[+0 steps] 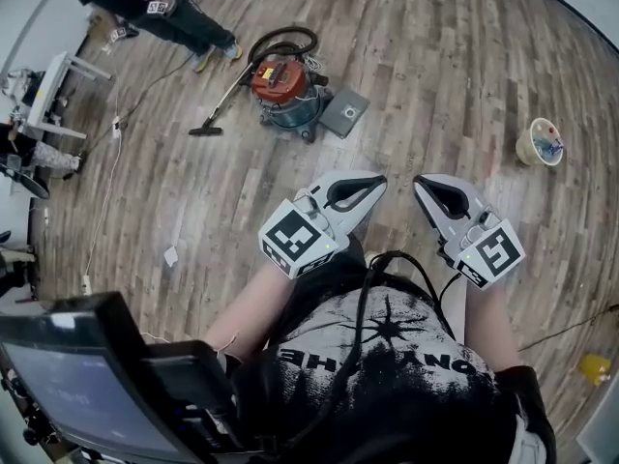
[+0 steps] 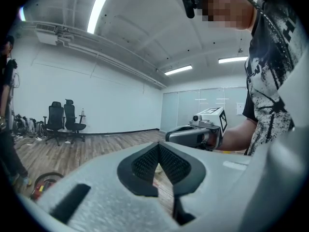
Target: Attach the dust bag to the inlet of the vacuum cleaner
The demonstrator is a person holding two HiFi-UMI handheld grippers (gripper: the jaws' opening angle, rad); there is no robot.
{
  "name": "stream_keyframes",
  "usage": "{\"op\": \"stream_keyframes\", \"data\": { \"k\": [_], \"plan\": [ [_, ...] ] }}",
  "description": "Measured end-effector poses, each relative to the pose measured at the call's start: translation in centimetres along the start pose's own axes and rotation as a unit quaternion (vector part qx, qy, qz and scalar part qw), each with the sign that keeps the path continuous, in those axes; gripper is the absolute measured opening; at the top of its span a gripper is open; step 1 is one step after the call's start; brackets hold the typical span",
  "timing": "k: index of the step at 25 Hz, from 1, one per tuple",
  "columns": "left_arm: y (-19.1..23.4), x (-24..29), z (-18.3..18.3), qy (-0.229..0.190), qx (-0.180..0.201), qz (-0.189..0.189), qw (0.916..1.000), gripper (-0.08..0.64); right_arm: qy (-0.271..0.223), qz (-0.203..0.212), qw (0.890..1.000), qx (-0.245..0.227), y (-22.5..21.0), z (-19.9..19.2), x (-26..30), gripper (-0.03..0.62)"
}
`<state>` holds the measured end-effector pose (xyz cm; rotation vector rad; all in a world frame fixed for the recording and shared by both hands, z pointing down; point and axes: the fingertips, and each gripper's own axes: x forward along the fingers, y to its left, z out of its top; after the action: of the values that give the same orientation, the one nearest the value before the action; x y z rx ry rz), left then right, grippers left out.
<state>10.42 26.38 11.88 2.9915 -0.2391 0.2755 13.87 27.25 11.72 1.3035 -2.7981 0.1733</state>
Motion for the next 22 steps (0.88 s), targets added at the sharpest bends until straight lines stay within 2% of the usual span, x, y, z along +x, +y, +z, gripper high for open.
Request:
{"op": "stream_keyframes", "data": {
  "k": [6, 11, 17, 22],
  "plan": [
    [4.3, 1.8, -0.3, 0.010, 0.003, -0.008, 0.9999, -0.003, -0.014, -0.015, 1.000, 0.014, -3.9, -0.5, 2.4, 0.005],
    [9.2, 3.9, 0.5, -0.001, 0.002, -0.042, 0.9991, -0.003, -0.015, -0.026, 0.999, 0.023, -8.5, 0.1, 6.0, 0.005],
    [18.4, 5.7, 2.8, -0.023, -0.003, -0.054, 0.9982, -0.003, -0.016, -0.034, 0.999, 0.017, -14.8, 3.1, 12.7, 0.005],
    [26.3, 5.4, 4.4, -0.038, 0.005, -0.042, 0.9984, -0.003, -0.005, -0.031, 1.000, 0.001, -18.4, 4.5, 18.3, 0.005]
  ]
}}
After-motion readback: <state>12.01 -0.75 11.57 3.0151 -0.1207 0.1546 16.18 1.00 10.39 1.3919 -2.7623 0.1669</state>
